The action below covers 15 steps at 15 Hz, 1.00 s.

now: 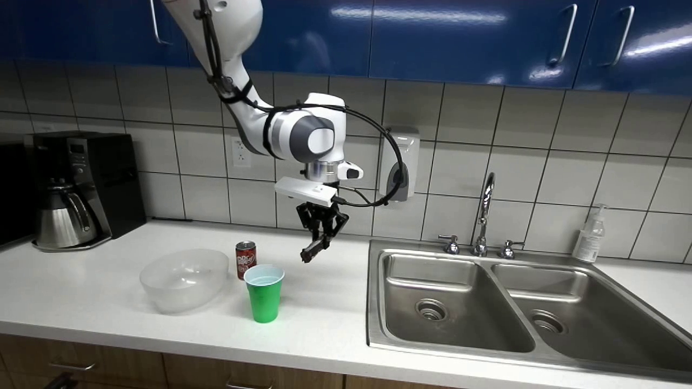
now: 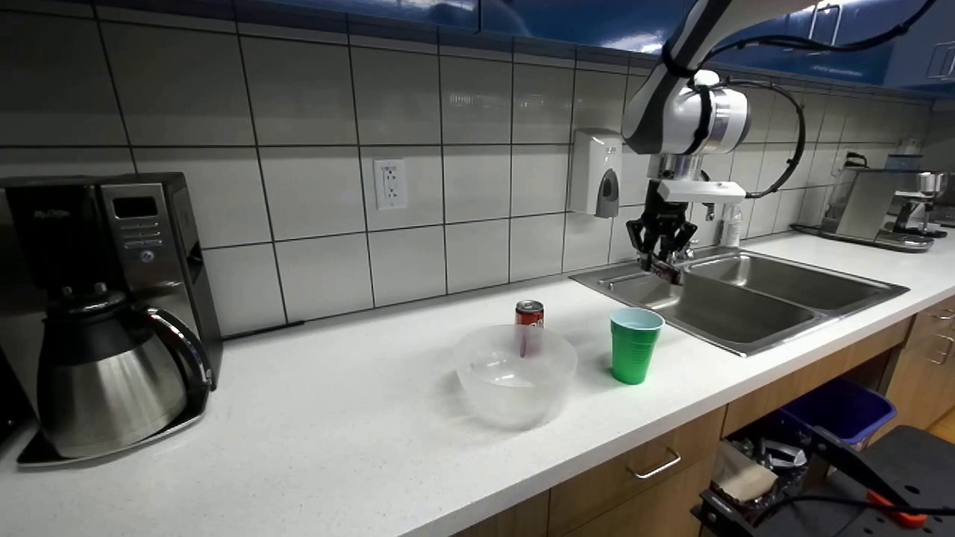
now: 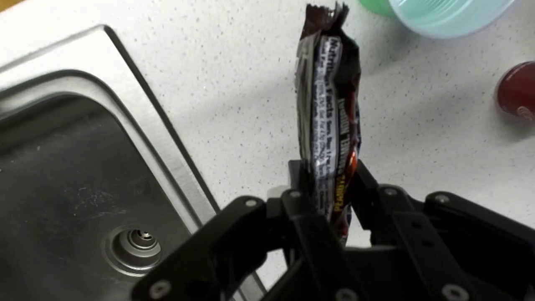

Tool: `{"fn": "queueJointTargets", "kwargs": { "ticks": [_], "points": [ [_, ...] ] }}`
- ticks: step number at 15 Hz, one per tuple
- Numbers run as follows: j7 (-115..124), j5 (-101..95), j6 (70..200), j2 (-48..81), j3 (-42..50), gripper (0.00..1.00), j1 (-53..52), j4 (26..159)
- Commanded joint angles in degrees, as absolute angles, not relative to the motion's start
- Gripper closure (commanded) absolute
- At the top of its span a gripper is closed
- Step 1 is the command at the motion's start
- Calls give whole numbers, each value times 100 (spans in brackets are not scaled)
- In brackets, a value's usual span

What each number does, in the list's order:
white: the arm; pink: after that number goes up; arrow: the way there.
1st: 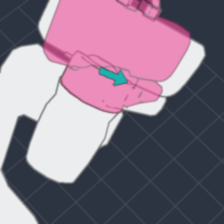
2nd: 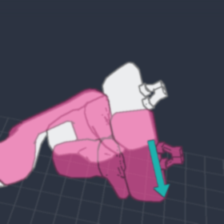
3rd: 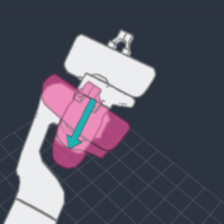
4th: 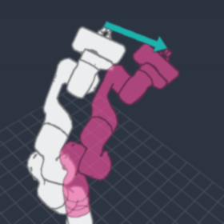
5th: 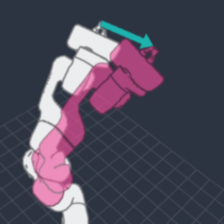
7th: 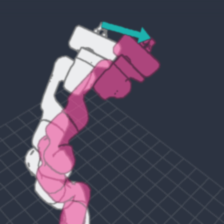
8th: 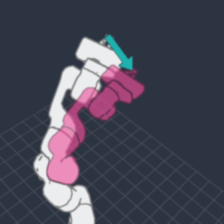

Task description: Put the chocolate bar inside the plastic bowl

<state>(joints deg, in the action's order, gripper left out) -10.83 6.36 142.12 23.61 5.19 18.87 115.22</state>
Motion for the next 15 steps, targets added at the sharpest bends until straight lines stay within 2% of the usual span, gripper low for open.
{"fn": "queueJointTargets", "kwargs": {
  "ticks": [1, 8, 15],
  "points": [
    [-1229, 448, 14427, 1395, 622, 93, 1647, 12628],
    [-1015, -327, 14527, 318, 591, 93, 995, 13849],
    [-801, -384, 14585, 28, 287, 93, 341, 14199]
  ]
}}
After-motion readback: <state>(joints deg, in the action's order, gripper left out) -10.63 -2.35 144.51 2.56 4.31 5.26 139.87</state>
